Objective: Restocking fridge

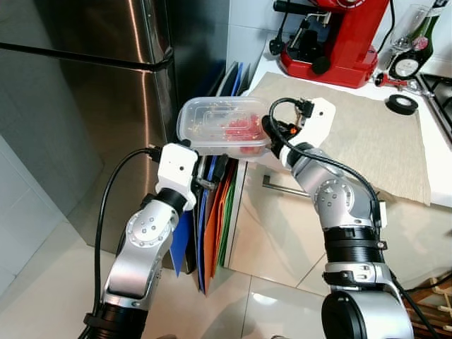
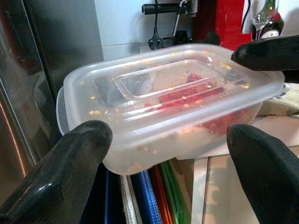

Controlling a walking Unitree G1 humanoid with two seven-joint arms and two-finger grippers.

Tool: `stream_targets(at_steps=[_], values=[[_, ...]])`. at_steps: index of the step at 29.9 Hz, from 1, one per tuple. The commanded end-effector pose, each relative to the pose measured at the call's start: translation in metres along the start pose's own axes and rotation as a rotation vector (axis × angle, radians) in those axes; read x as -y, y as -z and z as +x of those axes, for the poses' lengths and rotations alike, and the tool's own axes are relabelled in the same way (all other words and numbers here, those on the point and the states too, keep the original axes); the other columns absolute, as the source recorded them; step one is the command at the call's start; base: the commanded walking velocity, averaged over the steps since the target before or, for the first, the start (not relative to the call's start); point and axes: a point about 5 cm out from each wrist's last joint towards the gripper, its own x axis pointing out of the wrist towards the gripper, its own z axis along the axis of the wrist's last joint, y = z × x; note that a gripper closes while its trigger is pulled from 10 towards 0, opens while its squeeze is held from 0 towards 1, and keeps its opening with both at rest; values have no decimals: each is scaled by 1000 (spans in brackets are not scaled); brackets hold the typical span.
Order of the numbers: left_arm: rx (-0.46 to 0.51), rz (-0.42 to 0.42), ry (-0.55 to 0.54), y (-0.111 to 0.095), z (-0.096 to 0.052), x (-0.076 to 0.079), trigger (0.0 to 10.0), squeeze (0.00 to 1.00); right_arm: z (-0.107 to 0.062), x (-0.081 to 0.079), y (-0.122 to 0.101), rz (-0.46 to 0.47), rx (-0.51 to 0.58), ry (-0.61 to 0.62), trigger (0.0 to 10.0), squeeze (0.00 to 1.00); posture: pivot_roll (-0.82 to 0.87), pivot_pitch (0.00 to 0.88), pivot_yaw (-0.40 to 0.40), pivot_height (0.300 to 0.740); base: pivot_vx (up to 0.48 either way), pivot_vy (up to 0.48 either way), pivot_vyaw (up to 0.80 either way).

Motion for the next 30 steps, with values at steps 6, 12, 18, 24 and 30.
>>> stream_targets(at_steps=[6,12,18,24,30], values=[[8,2,0,-3,2,1,10000,0,0,5,-10,18,40,20,0,0,-1,0,-25,740,0,0,0],[8,2,-3,-4,1,1,10000,0,-1,7,-28,24,115,33,0,0,0,0,-25,740,0,0,0],[7,1,-4,-4,1,0,10000,0,-1,10,-43,28,170,45,0,0,0,0,-24,740,0,0,0],[3,4,-8,-3,1,-1,10000,0,-4,13,-73,65,289,47,0,0,1,0,-22,740,0,0,0],[-41,-63,-67,3,1,-9,10000,0,-16,18,-86,-180,410,80,0,0,2,0,-24,740,0,0,0]])
